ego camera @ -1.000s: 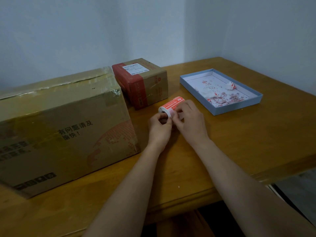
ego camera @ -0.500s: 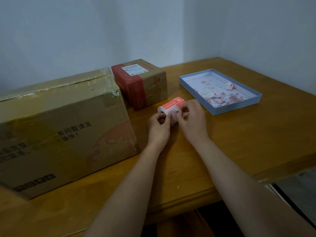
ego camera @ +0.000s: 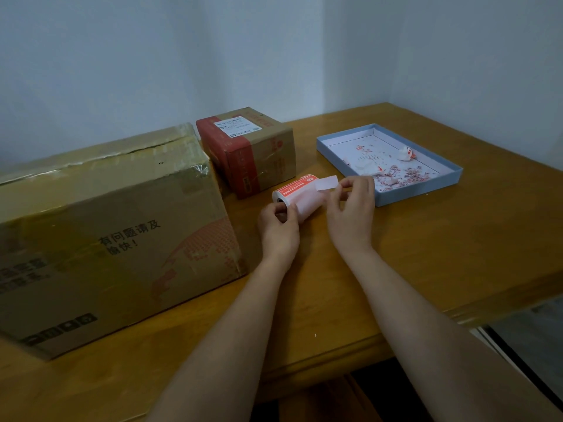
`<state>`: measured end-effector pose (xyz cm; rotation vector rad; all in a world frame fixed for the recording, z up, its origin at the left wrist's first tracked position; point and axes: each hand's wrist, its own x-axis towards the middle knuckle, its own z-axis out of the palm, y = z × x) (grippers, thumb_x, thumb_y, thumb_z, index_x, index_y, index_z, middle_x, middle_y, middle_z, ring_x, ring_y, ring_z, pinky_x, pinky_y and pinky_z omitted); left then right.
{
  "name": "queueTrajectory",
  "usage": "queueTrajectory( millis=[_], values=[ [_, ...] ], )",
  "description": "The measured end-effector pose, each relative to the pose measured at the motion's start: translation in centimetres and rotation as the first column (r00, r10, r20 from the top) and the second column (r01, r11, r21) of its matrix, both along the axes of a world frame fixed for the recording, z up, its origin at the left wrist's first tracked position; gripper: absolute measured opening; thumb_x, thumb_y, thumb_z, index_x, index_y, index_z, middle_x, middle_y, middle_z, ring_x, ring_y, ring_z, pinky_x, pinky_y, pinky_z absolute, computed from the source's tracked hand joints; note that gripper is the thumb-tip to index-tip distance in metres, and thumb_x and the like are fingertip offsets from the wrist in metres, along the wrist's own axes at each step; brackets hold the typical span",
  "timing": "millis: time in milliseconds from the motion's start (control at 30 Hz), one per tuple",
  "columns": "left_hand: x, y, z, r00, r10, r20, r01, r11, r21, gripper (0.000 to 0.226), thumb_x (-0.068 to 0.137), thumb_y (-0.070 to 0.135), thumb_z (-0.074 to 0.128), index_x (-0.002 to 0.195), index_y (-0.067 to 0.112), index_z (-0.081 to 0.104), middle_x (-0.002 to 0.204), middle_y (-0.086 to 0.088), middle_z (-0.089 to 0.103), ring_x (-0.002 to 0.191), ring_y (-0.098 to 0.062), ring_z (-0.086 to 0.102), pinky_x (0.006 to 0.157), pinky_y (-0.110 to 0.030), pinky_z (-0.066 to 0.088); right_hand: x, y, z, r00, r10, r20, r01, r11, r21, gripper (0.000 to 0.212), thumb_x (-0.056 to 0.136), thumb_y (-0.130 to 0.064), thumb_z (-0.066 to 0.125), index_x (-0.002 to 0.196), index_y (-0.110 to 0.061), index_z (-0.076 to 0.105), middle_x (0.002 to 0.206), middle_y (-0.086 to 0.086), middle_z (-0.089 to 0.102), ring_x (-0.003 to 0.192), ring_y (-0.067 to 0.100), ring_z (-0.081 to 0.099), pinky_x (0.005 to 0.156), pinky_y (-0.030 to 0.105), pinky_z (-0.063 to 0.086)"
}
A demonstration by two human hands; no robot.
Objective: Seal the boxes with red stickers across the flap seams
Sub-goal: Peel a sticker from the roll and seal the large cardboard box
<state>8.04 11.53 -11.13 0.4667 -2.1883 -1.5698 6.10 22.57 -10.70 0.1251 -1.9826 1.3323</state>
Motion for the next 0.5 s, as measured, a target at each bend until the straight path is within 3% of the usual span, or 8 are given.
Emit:
queueTrajectory(
  millis=[133,367,500],
  values=[
    [-0.28,-0.21,-0.13,1.0,0.024,-0.001,-0.024,1.0,0.002,0.028,0.097,0.031,0.053,0.116,0.012,0.062,0.119,-0.003,0.06,0.102,-0.014,0.057,0.086,-0.025,0.047,-0.02,0.01,0.04,0.999,-0.025,-0.046,0.024,0.999,-0.024,0.012,0.093,-0.005,0.05,0.089,-0.015,0.044,0.097,0.0,0.041,0.076,0.0,0.045,0.065,0.008,0.041],
    [0.03,-0.02,0.24,0.999,0.035,0.029,-0.036,0.999,0.01,0.032,0.099,0.031,0.051,0.123,0.011,0.059,0.127,-0.004,0.057,0.102,-0.009,0.051,0.084,-0.021,0.042,0.1,0.01,0.06,0.991,-0.067,-0.115,0.06,0.996,-0.068,0.013,0.093,-0.003,0.049,0.088,-0.015,0.044,0.096,0.001,0.04,0.078,0.011,0.043,0.066,0.008,0.039],
    [0.44,0.38,0.33,0.999,0.051,0.011,-0.051,0.999,-0.006,0.034,0.099,0.031,0.051,0.126,0.012,0.054,0.135,-0.002,0.046,0.116,-0.016,0.049,0.097,-0.026,0.041,-0.01,0.07,-0.16,0.99,-0.067,-0.126,0.06,0.996,-0.064,0.004,0.094,-0.006,0.05,0.091,-0.01,0.05,0.098,0.0,0.042,0.079,0.011,0.046,0.064,0.01,0.042]
  ],
)
